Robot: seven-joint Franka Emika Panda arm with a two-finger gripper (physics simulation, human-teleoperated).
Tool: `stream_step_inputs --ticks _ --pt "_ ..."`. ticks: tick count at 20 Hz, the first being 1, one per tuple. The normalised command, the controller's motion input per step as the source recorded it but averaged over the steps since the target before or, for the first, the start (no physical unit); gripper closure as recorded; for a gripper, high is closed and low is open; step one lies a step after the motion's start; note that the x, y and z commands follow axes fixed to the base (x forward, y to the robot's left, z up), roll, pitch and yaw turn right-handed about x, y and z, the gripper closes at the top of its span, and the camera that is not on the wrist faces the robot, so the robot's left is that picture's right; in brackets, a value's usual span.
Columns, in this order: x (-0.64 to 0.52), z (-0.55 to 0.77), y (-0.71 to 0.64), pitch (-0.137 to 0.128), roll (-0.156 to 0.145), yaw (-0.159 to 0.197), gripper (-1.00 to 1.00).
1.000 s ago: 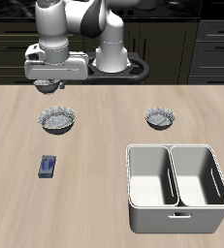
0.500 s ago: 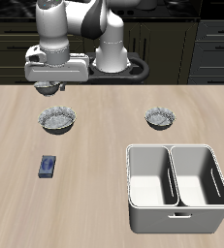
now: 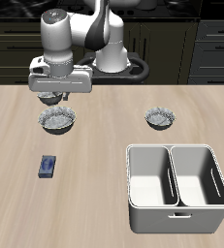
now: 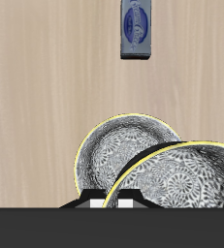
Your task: Stack the smallest bowl on the largest bowl
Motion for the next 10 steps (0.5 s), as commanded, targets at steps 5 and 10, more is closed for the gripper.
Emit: stream_step_inputs --ticks 5,10 --pt "0.07 -0.38 0.06 0.059 -0.009 -0.028 1.00" --pt "0.03 -0.36 -0.02 0.053 -0.021 -0.016 1.00"
